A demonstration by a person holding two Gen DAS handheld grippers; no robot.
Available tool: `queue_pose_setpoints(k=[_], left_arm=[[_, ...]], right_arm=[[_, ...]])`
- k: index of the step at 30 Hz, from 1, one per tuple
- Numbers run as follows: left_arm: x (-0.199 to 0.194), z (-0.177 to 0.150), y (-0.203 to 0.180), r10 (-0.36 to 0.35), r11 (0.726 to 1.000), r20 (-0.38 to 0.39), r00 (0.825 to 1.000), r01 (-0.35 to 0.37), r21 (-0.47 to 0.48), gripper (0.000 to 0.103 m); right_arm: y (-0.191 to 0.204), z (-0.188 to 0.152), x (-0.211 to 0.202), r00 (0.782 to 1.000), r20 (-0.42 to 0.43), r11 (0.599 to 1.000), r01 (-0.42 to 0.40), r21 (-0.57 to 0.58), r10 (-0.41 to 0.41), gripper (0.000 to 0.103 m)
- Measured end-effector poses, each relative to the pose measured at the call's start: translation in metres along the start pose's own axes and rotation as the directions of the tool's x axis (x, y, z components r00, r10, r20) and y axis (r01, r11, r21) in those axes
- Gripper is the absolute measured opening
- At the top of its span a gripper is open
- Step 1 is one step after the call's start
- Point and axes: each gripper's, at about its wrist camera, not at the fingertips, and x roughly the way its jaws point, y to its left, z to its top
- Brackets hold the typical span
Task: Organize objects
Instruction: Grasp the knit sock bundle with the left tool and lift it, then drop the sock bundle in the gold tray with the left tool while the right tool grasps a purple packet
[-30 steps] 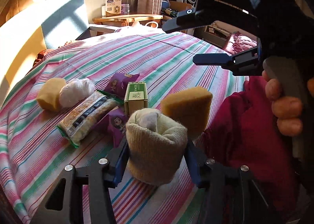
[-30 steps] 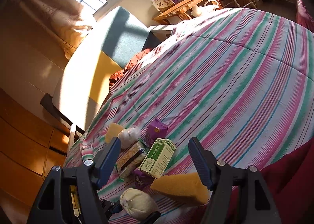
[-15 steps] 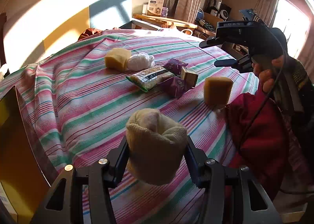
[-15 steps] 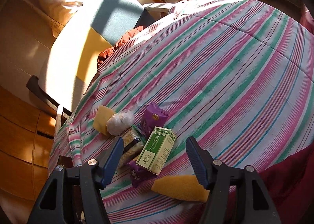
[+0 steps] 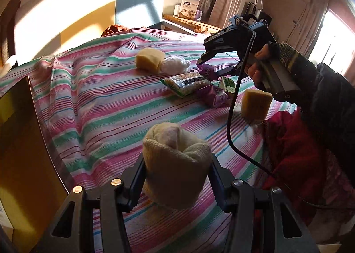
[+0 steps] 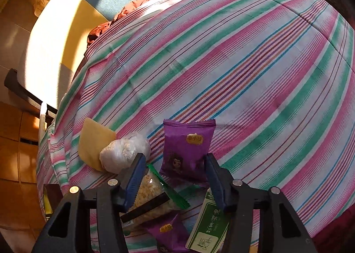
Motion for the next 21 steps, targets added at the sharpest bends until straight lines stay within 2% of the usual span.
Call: queue_pose_setpoints(k=[2, 13, 16, 21], left_arm=[[0.002, 0.0, 0.003, 0.0, 1.0, -0.003, 1.0, 0.0, -0.009, 0.054], [-0.004, 0.002, 0.001, 0.0, 1.0, 0.015, 1.0, 0.0, -0.028, 0.054], [-0.019, 0.005, 0.0, -0.009, 0.999, 0.043, 0.999, 0.011, -0.038, 0.054], [-0.061, 0.01, 0.012, 0.019, 0.996, 0.118, 0.993, -0.008, -0.09, 0.054]], right_arm=[[0.0, -0.002, 0.009, 1.0, 0.013, 0.999, 0.028, -0.033, -0.027, 0.042], [0.003, -0.006, 0.013, 0.995, 0.043, 0.985, 0.096, -0.146, -0.09, 0.04], [0.005, -0.007, 0.014, 0.993, 0.05, 0.98, 0.116, -0.163, -0.109, 0.038], [0.005, -0.008, 0.013, 0.99, 0.06, 0.974, 0.134, -0.183, -0.126, 0.037]])
